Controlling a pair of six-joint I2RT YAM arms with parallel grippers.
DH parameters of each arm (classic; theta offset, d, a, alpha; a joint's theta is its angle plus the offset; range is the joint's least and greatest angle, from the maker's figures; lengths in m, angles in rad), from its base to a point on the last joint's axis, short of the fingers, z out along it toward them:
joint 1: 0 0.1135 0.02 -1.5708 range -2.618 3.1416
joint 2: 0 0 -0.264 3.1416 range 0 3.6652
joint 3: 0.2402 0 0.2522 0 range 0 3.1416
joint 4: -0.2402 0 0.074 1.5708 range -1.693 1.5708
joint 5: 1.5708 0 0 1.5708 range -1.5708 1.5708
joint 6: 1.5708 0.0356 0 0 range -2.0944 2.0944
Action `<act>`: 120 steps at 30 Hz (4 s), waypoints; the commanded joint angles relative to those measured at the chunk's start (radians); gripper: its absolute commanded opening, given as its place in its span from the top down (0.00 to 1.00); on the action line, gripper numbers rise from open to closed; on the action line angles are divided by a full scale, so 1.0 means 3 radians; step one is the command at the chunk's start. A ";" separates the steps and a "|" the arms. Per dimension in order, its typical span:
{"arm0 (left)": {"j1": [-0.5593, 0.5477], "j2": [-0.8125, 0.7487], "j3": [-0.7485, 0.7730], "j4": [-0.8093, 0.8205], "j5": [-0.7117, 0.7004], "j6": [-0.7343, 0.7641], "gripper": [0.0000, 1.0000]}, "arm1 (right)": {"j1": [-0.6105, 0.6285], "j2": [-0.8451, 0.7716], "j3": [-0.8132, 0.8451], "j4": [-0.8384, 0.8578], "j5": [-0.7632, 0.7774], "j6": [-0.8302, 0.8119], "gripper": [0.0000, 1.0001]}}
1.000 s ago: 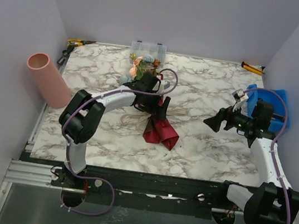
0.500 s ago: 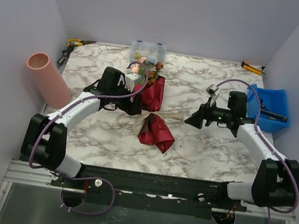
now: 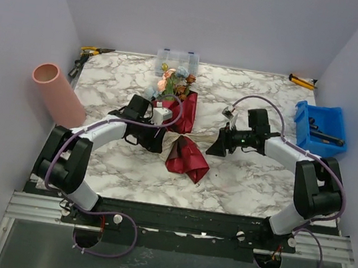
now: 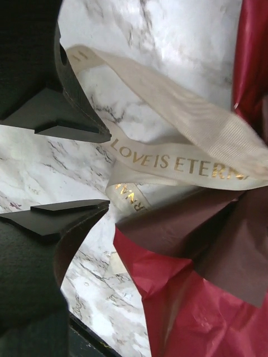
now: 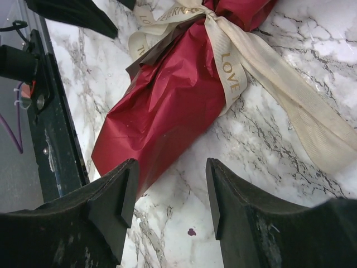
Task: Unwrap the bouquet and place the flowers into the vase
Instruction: Move the vase to the center of the board, then untie the ribbon from the wrapping paper.
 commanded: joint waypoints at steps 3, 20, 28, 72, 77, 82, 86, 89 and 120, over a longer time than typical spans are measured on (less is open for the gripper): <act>-0.0245 0.0299 -0.0059 0.0043 -0.0163 -0.0055 0.51 | 0.0060 0.0063 0.0012 0.0109 -0.0272 -0.0003 0.41; -0.0089 -0.0244 -0.0033 0.0246 -0.0401 -0.0324 0.58 | 0.0498 0.0355 0.0122 -0.0040 -0.0256 -0.0119 0.40; -0.0083 -0.0333 -0.0121 -0.0170 -0.0232 -0.0236 0.57 | 0.0495 0.0392 0.0136 -0.0045 -0.0366 -0.0103 0.40; -0.0144 0.0419 0.0132 0.0169 -0.0589 -0.0398 1.00 | 0.0731 0.0263 0.0223 0.0241 0.1094 0.0043 0.50; -0.0141 0.0415 0.0112 0.0177 -0.0508 -0.0396 1.00 | 0.0735 0.0350 0.0241 0.0321 0.1229 0.0108 0.50; -0.0145 0.0430 0.0131 0.0185 -0.0476 -0.0407 1.00 | 0.0738 0.0568 0.0380 0.0355 0.1203 0.0192 0.50; -0.0145 0.0413 0.0166 0.0188 -0.0488 -0.0391 1.00 | 0.0749 0.0751 0.0488 0.0350 0.1156 0.0252 0.50; -0.0144 0.0414 0.0192 0.0196 -0.0506 -0.0386 1.00 | 0.0783 0.0845 0.0546 0.0379 0.1221 0.0257 0.50; 0.0387 -0.0236 0.0189 0.0308 -0.1022 -0.0328 1.00 | 0.0609 0.0278 0.0497 -0.0043 0.1550 -0.0286 0.99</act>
